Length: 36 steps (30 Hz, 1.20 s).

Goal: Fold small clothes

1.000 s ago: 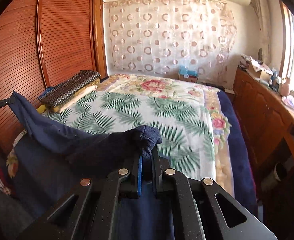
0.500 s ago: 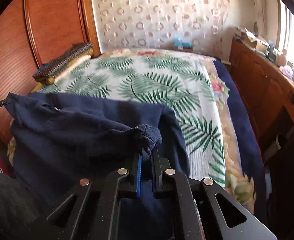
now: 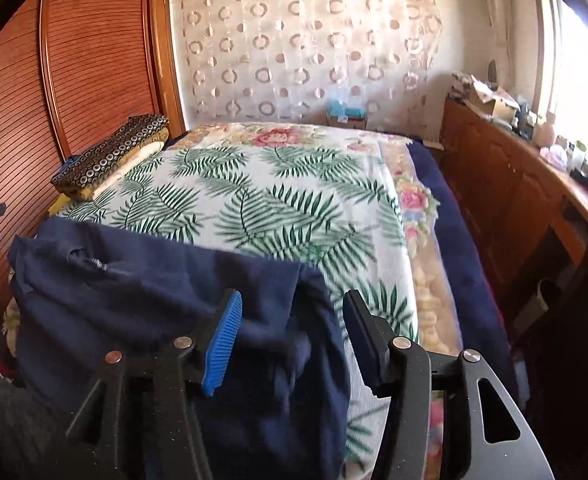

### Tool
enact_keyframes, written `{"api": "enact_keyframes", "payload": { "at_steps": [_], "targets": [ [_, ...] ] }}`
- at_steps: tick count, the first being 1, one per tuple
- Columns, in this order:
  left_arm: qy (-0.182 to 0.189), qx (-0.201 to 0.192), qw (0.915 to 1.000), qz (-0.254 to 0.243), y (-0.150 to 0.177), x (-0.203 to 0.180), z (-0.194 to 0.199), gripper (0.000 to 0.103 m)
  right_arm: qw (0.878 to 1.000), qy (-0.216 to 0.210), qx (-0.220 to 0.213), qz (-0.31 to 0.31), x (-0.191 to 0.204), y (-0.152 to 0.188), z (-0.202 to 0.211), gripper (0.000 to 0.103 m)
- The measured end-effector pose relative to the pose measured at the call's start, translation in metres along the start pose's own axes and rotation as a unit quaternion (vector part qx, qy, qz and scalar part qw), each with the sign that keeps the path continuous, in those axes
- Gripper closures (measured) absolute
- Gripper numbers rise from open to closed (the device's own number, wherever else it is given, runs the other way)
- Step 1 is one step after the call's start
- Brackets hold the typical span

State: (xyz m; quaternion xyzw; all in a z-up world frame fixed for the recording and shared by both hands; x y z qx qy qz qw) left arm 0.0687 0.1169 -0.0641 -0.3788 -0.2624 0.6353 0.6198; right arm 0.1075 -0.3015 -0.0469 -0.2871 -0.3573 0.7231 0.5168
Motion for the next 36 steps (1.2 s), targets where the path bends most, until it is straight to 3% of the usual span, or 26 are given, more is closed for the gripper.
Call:
{"api": "enact_keyframes", "payload": {
  "at_steps": [7, 18, 24, 36],
  "targets": [
    [0.001, 0.03, 0.9995, -0.01, -0.019, 0.001, -0.046, 0.034, 1.0, -0.007, -0.002, 0.022, 0.004, -0.024, -0.029, 0.04],
    [-0.014, 0.102, 0.9946, -0.016, -0.001, 0.008, -0.106, 0.035, 0.996, -0.035, 0.076, 0.014, 0.005, -0.008, -0.101, 0.039],
    [-0.016, 0.137, 0.9905, -0.007, 0.021, 0.011, -0.118, 0.04, 0.995, -0.035, 0.09, 0.006, -0.004, -0.004, -0.111, 0.038],
    [-0.016, 0.149, 0.9887, -0.009, 0.033, 0.005, -0.125, 0.041, 0.995, -0.02, 0.1, 0.019, -0.004, 0.002, -0.119, 0.037]
  ]
}}
Point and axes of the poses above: each gripper's, at about its wrist camera, not at the fingertips, and z roughly against the way its jaws point, x to its left, y to its underside, the point moved 5 cm from there along -z, roughly the way its jaws point, and after that the axes turned 3 degrees about z, right-handed, at the moved point
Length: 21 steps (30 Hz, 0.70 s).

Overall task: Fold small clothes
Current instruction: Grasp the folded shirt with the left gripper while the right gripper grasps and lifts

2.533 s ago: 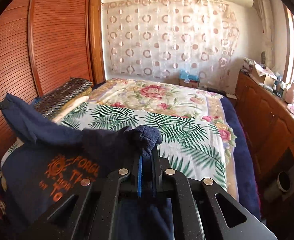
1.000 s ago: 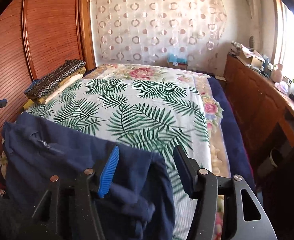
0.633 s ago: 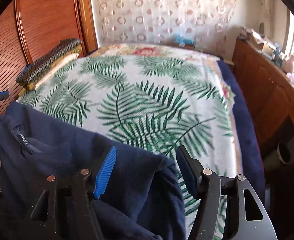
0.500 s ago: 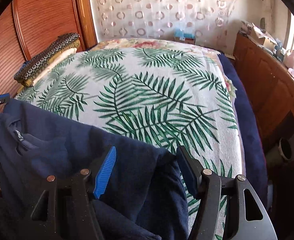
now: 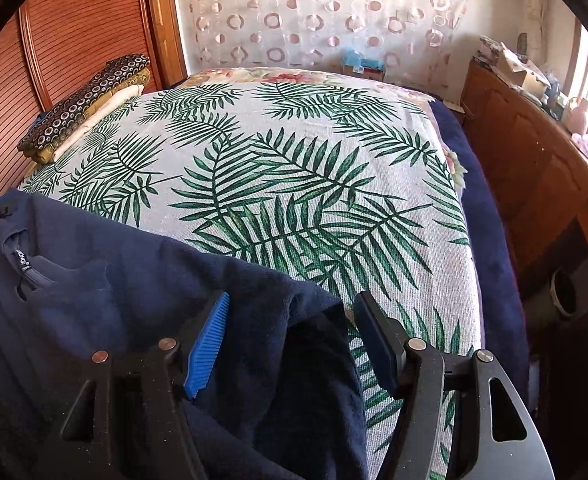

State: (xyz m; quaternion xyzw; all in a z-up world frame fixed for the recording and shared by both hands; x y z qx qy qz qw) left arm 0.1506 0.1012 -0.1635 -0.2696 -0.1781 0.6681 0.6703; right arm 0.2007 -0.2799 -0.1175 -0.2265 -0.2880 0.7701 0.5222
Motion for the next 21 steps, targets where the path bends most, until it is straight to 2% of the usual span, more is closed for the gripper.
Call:
{"api": "enact_keyframes", "payload": {
  "at_steps": [1, 2, 3, 4, 5, 6, 8, 11, 16, 21],
  "targets": [
    [0.004, -0.001, 1.0, 0.001, 0.001, -0.001, 0.001, 0.043, 1.0, -0.002, -0.001, 0.003, 0.002, 0.001, 0.0, 0.039],
    [0.008, -0.003, 1.0, 0.001, 0.002, -0.003, 0.001, 0.049, 1.0, -0.006, -0.005, 0.012, 0.006, 0.002, 0.001, 0.048],
    [0.014, -0.003, 0.9999, -0.002, 0.003, -0.006, 0.002, 0.058, 1.0, -0.013, -0.006, 0.02, 0.009, 0.002, 0.002, 0.053],
    [0.022, -0.001, 0.9997, -0.004, 0.004, -0.008, 0.003, 0.067, 1.0, -0.02, -0.005, 0.023, 0.012, 0.003, 0.003, 0.064],
    [0.031, 0.001, 0.9995, -0.003, 0.005, -0.01, 0.004, 0.082, 0.999, -0.027, -0.004, 0.027, 0.015, 0.003, 0.004, 0.08],
    [0.038, 0.002, 0.9993, -0.002, 0.005, -0.011, 0.007, 0.089, 0.999, -0.039, -0.001, 0.035, 0.021, 0.004, 0.006, 0.088],
    [0.053, -0.006, 0.9986, -0.002, 0.004, -0.015, 0.016, 0.092, 0.998, -0.039, -0.001, 0.051, 0.029, 0.006, 0.009, 0.091],
    [0.077, -0.051, 0.9957, -0.004, 0.0, -0.027, 0.054, 0.092, 0.997, -0.038, -0.018, 0.061, 0.039, 0.008, 0.027, 0.092],
    [0.105, -0.129, 0.9861, -0.004, -0.013, -0.042, 0.125, 0.093, 0.995, -0.036, -0.085, 0.044, 0.038, 0.003, 0.093, 0.093],
    [0.118, -0.195, 0.9732, -0.033, -0.025, -0.062, 0.191, 0.093, 0.987, -0.011, -0.154, 0.039, 0.036, -0.003, 0.175, 0.094]
  ]
}}
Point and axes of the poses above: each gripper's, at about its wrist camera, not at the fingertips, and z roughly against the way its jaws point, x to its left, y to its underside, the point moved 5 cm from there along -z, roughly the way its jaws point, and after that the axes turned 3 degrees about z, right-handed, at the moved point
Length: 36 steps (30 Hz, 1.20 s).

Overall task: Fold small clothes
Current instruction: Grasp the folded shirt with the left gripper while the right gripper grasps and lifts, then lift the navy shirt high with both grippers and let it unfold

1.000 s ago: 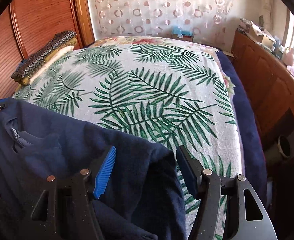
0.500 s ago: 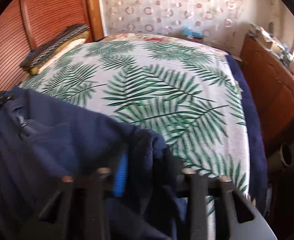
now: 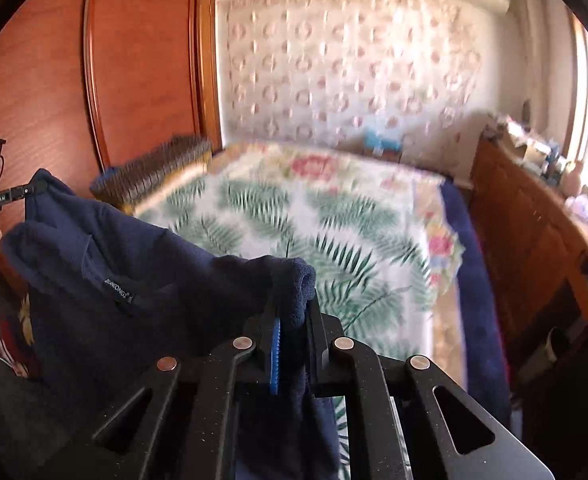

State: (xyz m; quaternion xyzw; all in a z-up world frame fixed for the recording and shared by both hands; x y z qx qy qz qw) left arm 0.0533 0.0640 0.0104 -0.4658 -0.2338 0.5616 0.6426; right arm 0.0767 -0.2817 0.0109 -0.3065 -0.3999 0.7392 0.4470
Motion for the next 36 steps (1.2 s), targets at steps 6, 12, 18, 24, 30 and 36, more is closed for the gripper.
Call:
{"api": "enact_keyframes", "payload": {
  "at_steps": [6, 12, 18, 24, 30, 36],
  "targets": [
    [0.018, -0.085, 0.9961, -0.01, -0.047, -0.02, 0.053, 0.093, 0.997, 0.027, -0.074, 0.016, 0.007, -0.031, 0.083, 0.094],
    [0.012, -0.141, 0.9896, -0.027, -0.092, -0.031, 0.08, 0.093, 0.99, 0.049, -0.132, 0.031, 0.008, -0.061, 0.144, 0.094],
    [0.004, -0.172, 0.9838, -0.05, -0.118, -0.039, 0.1, 0.093, 0.981, 0.068, -0.173, 0.054, 0.011, -0.088, 0.192, 0.094],
    [0.0, -0.183, 0.9816, -0.054, -0.124, -0.033, 0.102, 0.093, 0.977, 0.073, -0.188, 0.067, 0.018, -0.089, 0.202, 0.094],
    [-0.005, -0.188, 0.9809, -0.051, -0.122, -0.032, 0.101, 0.093, 0.979, 0.065, -0.181, 0.065, 0.01, -0.072, 0.162, 0.094],
    [-0.033, -0.176, 0.9825, -0.052, -0.132, -0.018, 0.058, 0.093, 0.983, 0.067, -0.152, 0.074, -0.007, -0.095, 0.125, 0.094]
  ]
}}
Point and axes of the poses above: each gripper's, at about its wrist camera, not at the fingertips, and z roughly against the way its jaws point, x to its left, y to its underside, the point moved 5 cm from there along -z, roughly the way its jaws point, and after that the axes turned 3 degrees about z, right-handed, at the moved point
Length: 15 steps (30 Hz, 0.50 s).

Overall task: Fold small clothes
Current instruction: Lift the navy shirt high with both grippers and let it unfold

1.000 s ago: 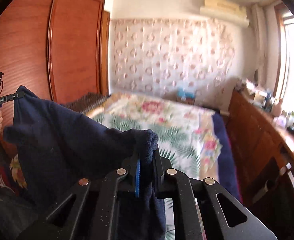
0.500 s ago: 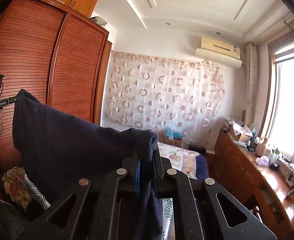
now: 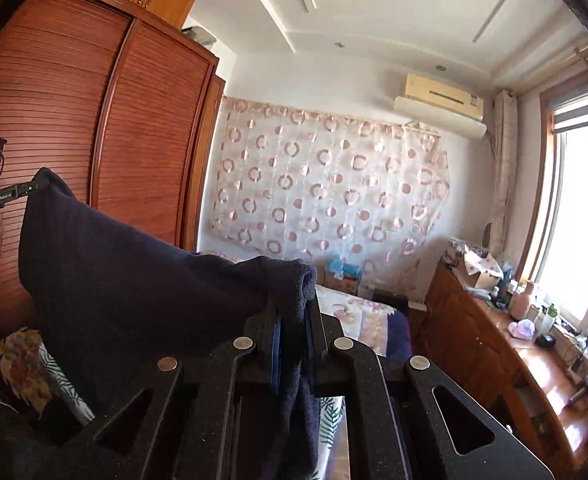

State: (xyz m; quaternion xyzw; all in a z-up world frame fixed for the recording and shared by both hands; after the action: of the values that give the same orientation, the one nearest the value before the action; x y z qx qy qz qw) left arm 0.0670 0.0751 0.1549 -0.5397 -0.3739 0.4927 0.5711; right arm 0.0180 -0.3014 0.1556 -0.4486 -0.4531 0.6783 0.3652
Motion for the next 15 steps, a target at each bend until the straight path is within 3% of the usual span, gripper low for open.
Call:
{"api": "enact_keyframes", "payload": {
  "at_steps": [6, 9, 10, 11, 13, 15],
  "targets": [
    [-0.035, 0.055, 0.9979, 0.002, 0.042, 0.024, -0.105, 0.093, 0.998, -0.014, 0.067, 0.012, -0.016, 0.013, -0.118, 0.094],
    [-0.085, 0.067, 0.9937, -0.029, 0.067, 0.033, -0.174, 0.087, 0.992, 0.001, 0.118, 0.037, -0.018, 0.033, -0.199, 0.094],
    [-0.099, 0.083, 0.9905, -0.046, 0.078, 0.043, -0.198, 0.085, 0.991, 0.003, 0.131, 0.039, -0.018, 0.039, -0.221, 0.091],
    [-0.109, 0.116, 0.9855, -0.057, 0.095, 0.054, -0.227, 0.081, 0.987, 0.011, 0.155, 0.041, -0.02, 0.051, -0.255, 0.078],
    [-0.095, 0.169, 0.9802, -0.04, 0.12, 0.067, -0.255, 0.077, 0.98, 0.04, 0.194, 0.038, -0.021, 0.067, -0.298, 0.065],
    [-0.095, 0.183, 0.9779, -0.032, 0.136, 0.072, -0.262, 0.062, 0.974, 0.043, 0.223, 0.011, -0.023, 0.086, -0.328, 0.063]
  ]
}}
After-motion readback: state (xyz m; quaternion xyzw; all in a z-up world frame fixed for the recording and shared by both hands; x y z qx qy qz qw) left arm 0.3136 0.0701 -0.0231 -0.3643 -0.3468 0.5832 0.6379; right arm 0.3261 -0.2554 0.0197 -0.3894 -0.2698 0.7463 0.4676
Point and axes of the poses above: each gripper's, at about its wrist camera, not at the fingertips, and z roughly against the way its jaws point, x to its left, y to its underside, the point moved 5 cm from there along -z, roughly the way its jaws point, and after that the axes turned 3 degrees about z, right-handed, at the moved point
